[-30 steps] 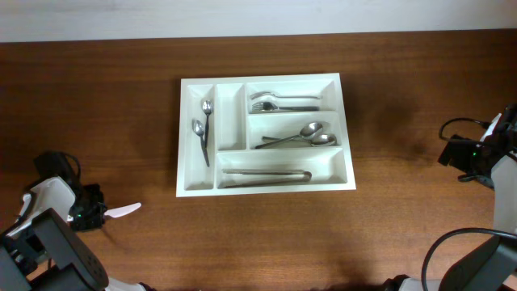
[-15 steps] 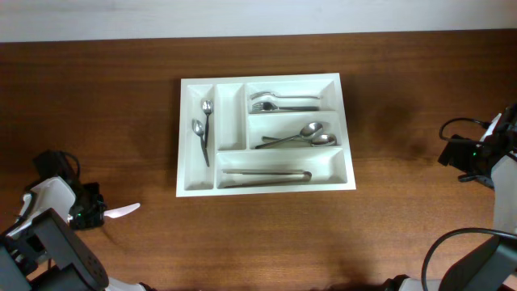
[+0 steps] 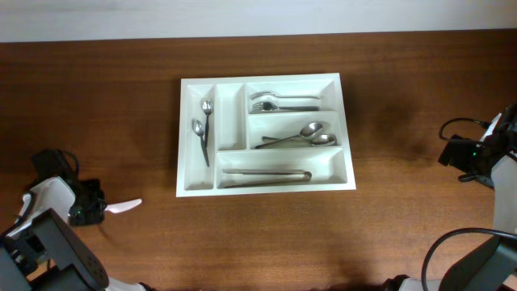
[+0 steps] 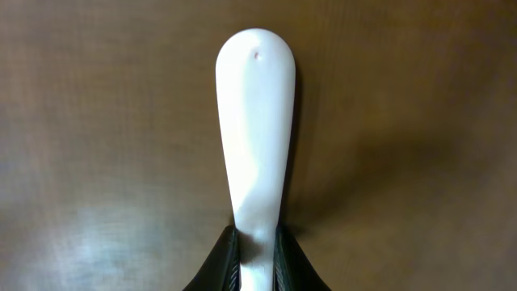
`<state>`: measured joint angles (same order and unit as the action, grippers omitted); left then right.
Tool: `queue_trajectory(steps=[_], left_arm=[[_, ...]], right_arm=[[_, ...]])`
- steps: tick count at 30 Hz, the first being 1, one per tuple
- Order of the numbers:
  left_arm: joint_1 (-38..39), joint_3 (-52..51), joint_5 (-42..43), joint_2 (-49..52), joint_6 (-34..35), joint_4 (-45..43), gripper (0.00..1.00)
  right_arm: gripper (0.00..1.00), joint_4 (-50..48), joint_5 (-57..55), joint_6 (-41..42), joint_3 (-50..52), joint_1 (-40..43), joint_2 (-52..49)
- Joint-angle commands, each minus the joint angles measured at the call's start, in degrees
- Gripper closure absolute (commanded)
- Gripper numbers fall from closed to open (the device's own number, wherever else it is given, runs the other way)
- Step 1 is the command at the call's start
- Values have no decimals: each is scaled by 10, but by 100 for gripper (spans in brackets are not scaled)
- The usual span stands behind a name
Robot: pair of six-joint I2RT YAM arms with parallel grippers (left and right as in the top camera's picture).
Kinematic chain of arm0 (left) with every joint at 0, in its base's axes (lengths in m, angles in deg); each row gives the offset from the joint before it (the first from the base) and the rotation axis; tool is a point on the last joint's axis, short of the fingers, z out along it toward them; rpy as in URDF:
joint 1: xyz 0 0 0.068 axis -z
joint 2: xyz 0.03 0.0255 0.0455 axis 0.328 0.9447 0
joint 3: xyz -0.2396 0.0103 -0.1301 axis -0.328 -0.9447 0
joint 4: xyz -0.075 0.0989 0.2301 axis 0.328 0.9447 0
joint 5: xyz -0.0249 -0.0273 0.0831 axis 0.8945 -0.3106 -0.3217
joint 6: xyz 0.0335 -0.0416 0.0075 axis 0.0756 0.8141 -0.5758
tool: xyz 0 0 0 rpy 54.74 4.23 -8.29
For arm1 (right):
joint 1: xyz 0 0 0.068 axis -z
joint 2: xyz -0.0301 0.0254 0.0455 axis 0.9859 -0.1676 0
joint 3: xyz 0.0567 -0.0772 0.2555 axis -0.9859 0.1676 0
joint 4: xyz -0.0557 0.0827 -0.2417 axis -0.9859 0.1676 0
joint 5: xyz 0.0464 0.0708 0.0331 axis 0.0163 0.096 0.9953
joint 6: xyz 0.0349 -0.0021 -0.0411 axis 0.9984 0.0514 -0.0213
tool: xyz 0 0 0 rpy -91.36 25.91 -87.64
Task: Pack container
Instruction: 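Close the left gripper on the white knife's handle and lift, then carry the knife over the tray's narrow middle compartment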
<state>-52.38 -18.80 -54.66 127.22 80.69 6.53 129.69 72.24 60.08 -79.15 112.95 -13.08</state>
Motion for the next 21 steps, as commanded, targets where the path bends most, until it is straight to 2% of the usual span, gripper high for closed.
queue_trajectory(steps=[1,9,16,21], left_arm=[[3,27,59,-31,-68,-16,98],[71,80,105,-84,-151,-43,98],[185,95,177,-104,-153,-126,98],[288,95,176,-104,-152,-214,98]], right_arm=[[1,0,-1,0,1,3,-4],[1,0,-1,0,1,3,-4],[1,0,-1,0,1,3,-4],[1,0,-1,0,1,3,-4]])
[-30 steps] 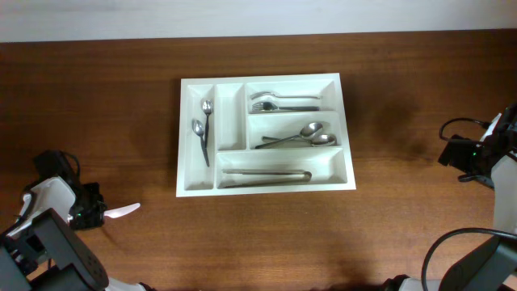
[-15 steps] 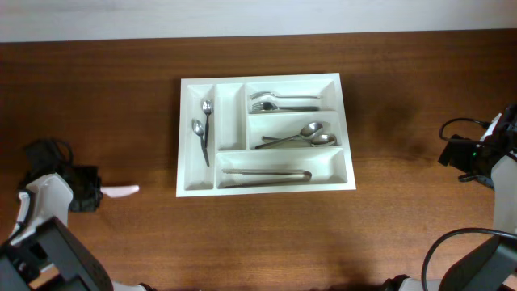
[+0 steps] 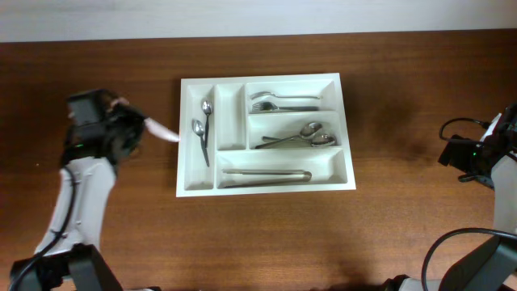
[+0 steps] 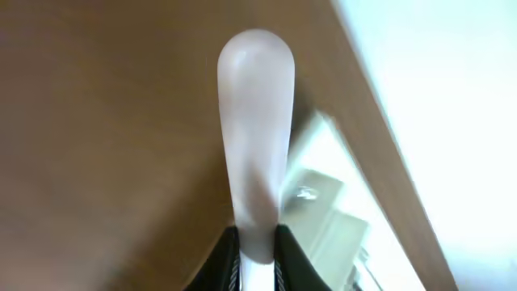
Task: Pack container
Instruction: 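Carry the knife over the tray's narrow middle compartment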
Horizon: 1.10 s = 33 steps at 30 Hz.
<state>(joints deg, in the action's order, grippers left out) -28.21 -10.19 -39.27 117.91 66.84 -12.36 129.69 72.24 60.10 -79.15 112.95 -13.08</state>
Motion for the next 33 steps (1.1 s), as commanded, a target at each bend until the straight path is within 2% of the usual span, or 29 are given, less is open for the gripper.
queue_trajectory(steps=[1,5,13,17,26,33], left_arm=[[66,9,17,-11,-14,-43,98],[127,9,-24,-11,-14,-82,98],[209,9,-108,11,-24,-83,90],[230,9,-116,43,-64,-95,90],[240,9,-117,104,-221,-170,89],[241,9,-116,120,-276,-178,87]], right_arm=[[1,0,-1,0,1,3,-4],[1,0,-1,0,1,3,-4],[1,0,-1,0,1,3,-4],[1,0,-1,0,1,3,-4],[1,0,-1,0,1,3,-4],[1,0,-1,0,1,3,-4]])
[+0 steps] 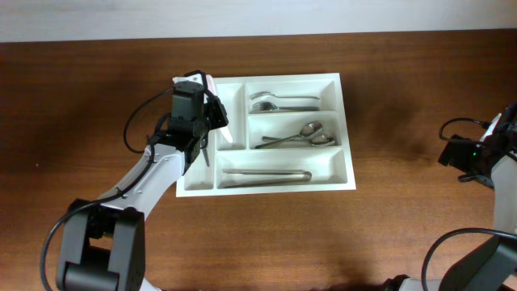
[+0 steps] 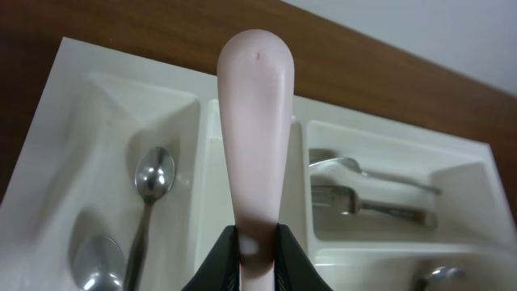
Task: Pack container
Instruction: 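Carry the knife over the tray's narrow middle compartment, then lower the knife into the compartment and open the left gripper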
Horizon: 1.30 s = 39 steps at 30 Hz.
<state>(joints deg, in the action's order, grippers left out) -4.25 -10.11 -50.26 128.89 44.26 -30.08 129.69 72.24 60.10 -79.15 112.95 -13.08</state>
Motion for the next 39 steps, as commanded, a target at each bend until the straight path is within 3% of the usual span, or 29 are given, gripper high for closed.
queue_trajectory(steps=[1,7,15,17,20,22,23,32,39], left_arm=[[1,8,-6,11,-54,0,86],[1,8,-6,11,-54,0,80],[18,8,-7,11,-70,0,78],[25,8,-7,11,-71,0,72],[27,8,-12,11,-71,-6,46],[24,10,-18,11,-71,-12,21],[21,13,-21,10,-71,-12,2],[-53,42,-21,-66,-71,17,1],[-131,42,-21,-210,-144,185,1]], right_arm=[[1,0,-1,0,1,3,-4],[1,0,-1,0,1,3,-4],[1,0,-1,0,1,3,-4],[1,0,-1,0,1,3,-4],[1,0,-1,0,1,3,-4],[1,0,-1,0,1,3,-4],[2,0,-1,0,1,3,-4],[1,0,-1,0,1,3,-4],[1,0,-1,0,1,3,-4]])
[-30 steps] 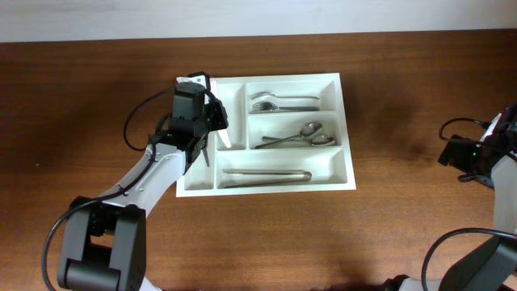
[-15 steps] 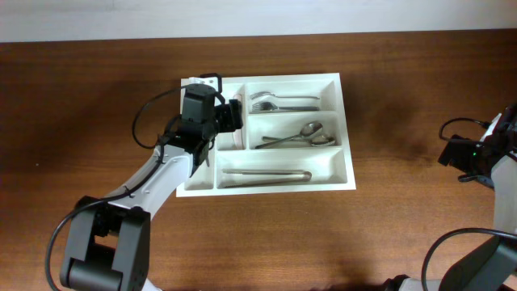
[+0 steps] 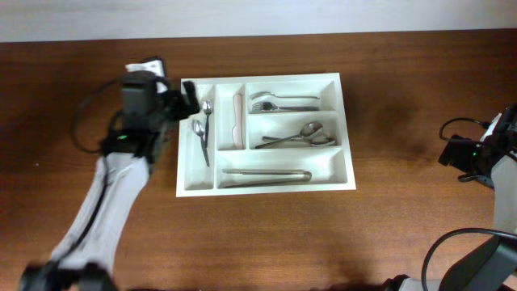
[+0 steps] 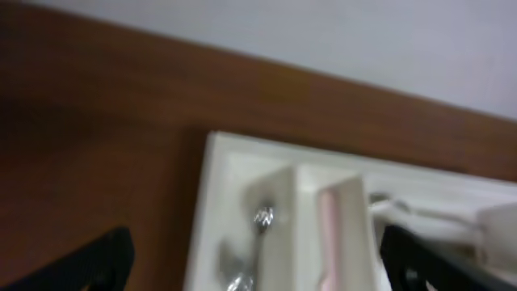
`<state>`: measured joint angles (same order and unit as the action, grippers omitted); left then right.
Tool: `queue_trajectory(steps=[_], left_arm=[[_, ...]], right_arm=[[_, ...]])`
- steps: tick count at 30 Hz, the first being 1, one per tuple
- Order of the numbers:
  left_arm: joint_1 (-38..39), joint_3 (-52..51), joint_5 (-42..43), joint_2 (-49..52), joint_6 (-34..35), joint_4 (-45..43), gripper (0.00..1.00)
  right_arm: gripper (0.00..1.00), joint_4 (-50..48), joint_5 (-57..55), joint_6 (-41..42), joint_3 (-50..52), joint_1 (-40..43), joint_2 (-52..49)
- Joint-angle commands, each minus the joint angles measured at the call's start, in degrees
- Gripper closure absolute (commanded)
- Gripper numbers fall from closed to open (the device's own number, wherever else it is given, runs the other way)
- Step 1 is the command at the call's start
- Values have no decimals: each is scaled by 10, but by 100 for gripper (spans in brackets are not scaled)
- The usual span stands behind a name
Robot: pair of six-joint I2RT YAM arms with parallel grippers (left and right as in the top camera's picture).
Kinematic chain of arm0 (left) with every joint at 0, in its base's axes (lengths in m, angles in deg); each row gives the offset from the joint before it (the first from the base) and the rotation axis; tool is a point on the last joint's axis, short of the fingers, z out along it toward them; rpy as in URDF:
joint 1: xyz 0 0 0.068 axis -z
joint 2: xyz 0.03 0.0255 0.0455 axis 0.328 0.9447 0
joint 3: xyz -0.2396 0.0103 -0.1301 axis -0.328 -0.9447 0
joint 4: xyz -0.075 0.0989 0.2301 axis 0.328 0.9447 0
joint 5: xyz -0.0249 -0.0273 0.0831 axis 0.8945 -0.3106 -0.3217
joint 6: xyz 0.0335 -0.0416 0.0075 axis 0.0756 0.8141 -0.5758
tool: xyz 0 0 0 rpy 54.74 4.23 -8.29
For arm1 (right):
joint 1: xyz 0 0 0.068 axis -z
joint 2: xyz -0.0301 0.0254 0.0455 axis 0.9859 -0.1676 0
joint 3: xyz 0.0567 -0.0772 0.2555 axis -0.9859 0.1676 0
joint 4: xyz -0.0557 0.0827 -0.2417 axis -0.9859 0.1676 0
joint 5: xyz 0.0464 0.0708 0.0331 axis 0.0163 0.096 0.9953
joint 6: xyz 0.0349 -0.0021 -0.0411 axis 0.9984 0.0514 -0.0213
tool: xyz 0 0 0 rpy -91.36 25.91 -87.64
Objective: Pack container
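Observation:
A white cutlery tray (image 3: 266, 189) sits at the table's middle. A pale pink-white plastic utensil (image 3: 237, 121) lies lengthwise in its second narrow compartment, and shows blurred in the left wrist view too (image 4: 328, 234). My left gripper (image 3: 184, 99) hovers at the tray's upper left corner, open and empty, its dark fingers (image 4: 101, 260) spread wide in the left wrist view. My right gripper (image 3: 462, 153) rests at the far right table edge; its jaws are too small to read.
Two small spoons (image 3: 202, 129) fill the leftmost compartment. Forks (image 3: 283, 101), larger spoons (image 3: 303, 136) and tongs (image 3: 266, 174) occupy the right compartments. Brown tabletop (image 3: 404, 226) surrounds the tray. A cable loops near the right arm.
My left gripper was shut on the plastic utensil over the tray's left compartments. Now the utensil lies in the second compartment, and the gripper is open and further left.
My left gripper held the plastic utensil low at the table's left front. Then it held it just left of the tray, then above the left compartments. The utensil now rests in the tray and the gripper is empty. The right arm stayed still.

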<state>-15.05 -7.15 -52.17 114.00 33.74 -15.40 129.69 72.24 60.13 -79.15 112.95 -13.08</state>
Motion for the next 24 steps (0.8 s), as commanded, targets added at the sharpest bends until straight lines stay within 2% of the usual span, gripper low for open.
queue_trajectory(steps=[1,7,13,24], left_arm=[[-34,13,-2,-81,-39,66,1],[-82,13,-2,-220,-39,221,1],[-85,13,9,-345,-39,313,1],[-85,13,181,-518,-30,461,1]], right_arm=[[1,0,-1,0,1,3,-4],[1,0,-1,0,1,3,-4],[1,0,-1,0,1,3,-4],[1,0,-1,0,1,3,-4]])
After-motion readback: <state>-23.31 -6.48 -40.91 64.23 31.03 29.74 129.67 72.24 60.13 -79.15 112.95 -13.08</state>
